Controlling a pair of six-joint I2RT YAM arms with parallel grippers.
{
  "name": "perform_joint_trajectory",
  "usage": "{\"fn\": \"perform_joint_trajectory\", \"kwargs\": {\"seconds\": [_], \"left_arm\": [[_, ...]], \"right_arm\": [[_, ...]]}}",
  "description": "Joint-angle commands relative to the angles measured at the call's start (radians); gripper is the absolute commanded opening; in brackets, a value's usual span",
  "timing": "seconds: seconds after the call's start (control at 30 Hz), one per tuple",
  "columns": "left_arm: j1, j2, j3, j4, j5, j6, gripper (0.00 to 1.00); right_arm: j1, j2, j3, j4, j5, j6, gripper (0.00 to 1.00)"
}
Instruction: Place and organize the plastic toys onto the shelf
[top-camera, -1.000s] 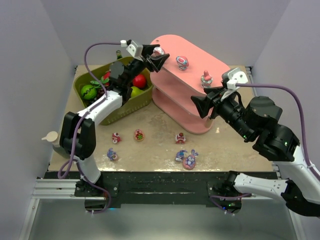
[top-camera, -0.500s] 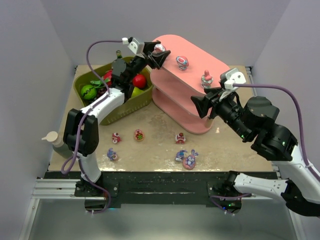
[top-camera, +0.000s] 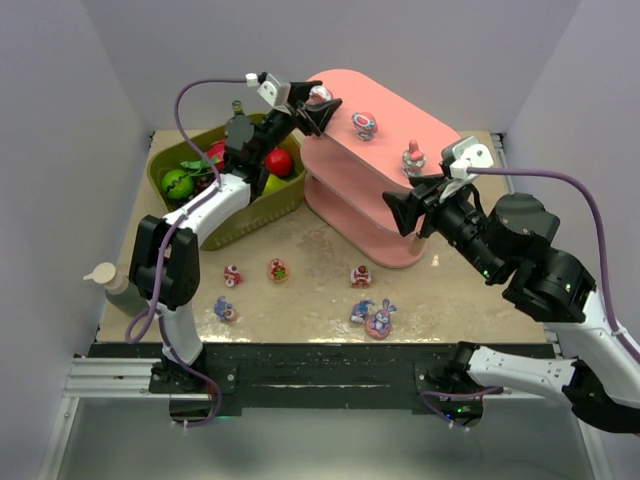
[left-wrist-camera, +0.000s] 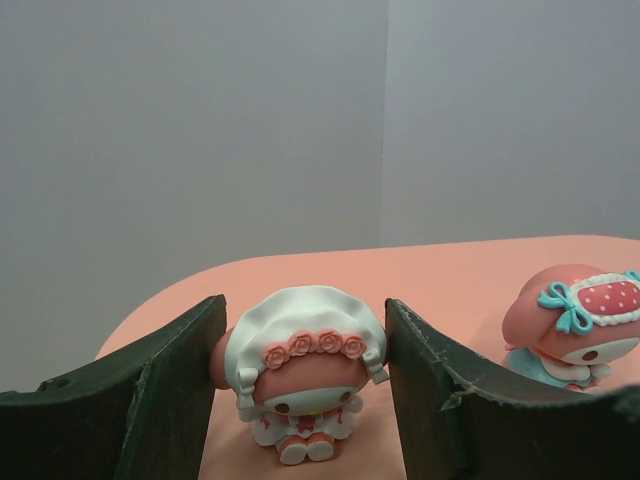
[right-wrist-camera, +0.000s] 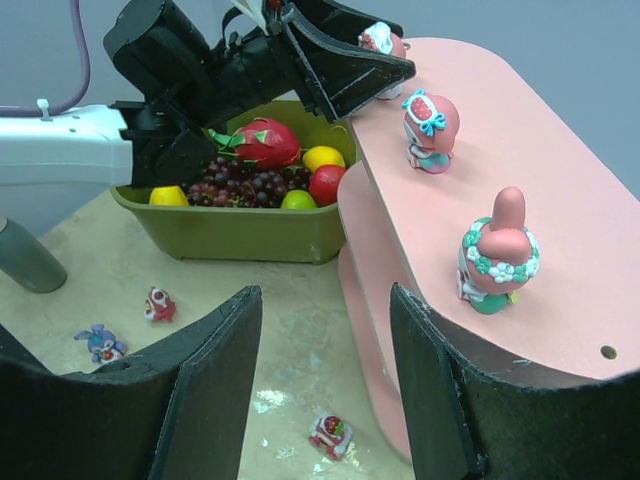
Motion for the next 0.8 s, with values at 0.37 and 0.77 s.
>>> {"fn": "perform_joint_trajectory", "kwargs": {"seconds": [0.37,0.77], "left_arm": [[0.009,-0.011,0.047,-0.015,0.006,0.057,0.75],[0.009,-0.032,0.033,-0.010,-0.002,0.078,0.93]], "right_arm": [[0.001,-0.032,-0.009,0.049,0.042,-0.044,0.59],[0.001,-0.034,-0.015,0.051,0.049,-0.045,0.59]]}}
